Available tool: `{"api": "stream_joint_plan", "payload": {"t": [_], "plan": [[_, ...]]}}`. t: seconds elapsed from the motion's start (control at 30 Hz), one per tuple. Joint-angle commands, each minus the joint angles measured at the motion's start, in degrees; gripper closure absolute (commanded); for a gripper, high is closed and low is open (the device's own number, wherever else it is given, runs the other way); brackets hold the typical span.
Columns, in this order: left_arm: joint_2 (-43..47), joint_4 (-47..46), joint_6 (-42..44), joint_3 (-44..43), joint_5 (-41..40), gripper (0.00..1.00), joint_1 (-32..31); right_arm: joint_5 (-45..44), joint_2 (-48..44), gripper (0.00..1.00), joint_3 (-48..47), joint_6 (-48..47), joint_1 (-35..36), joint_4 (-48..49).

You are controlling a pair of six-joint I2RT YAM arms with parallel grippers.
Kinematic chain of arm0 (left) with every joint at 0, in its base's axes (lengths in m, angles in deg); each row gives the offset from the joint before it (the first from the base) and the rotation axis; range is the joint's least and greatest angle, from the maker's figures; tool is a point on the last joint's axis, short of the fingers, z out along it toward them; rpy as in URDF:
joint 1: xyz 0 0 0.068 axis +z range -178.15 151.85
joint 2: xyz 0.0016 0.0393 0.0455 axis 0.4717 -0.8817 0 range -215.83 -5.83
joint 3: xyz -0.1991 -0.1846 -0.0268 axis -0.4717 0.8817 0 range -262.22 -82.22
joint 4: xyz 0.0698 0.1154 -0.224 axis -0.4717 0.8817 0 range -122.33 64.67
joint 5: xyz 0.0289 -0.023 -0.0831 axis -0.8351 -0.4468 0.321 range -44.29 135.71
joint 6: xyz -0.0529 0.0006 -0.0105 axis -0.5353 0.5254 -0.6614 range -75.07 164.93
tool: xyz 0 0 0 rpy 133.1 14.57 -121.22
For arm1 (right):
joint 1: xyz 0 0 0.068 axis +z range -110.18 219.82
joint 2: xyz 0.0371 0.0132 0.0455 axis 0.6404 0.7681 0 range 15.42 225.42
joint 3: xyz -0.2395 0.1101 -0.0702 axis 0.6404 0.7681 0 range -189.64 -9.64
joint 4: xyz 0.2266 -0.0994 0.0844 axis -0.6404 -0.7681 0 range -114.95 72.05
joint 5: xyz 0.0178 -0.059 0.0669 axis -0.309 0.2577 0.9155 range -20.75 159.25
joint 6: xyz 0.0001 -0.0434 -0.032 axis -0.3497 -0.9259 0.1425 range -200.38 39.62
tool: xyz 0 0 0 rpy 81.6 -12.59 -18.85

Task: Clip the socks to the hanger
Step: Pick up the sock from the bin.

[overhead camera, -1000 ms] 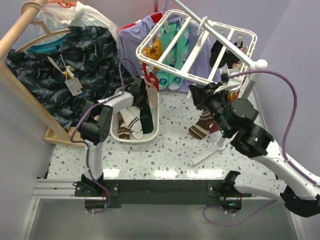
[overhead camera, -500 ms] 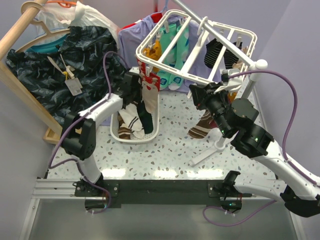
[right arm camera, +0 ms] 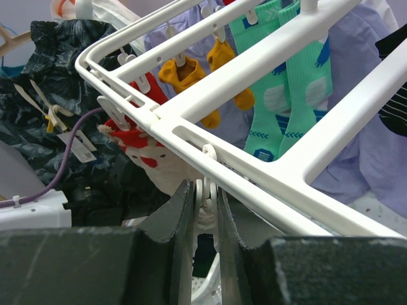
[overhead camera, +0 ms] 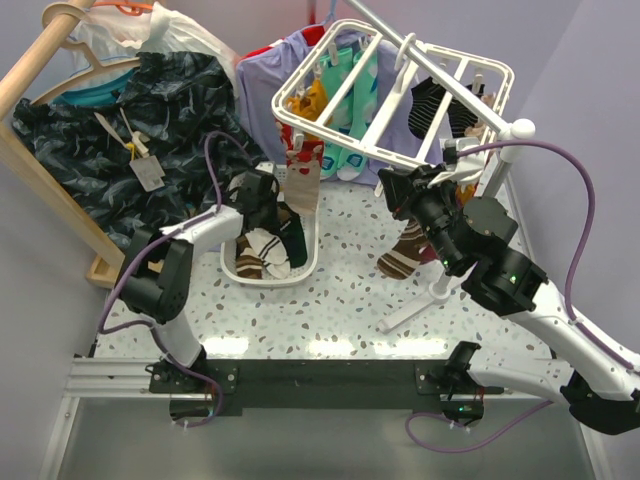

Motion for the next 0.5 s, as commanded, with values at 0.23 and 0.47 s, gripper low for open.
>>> {"api": "stream_joint_plan", "payload": {"t": [0.23,0.47], "plan": [[3.1,-3.5,-1.8,1.5,0.4,0.77,1.5,1.1,-0.6,0.94,-0.9,0.2,-0.1,-0.7],[9.4,-5.0,-2.7,3.6,0.4,0.83,1.8,1.4,-0.4,0.94,-1.3,0.0,-0.1,-0.7]]}}
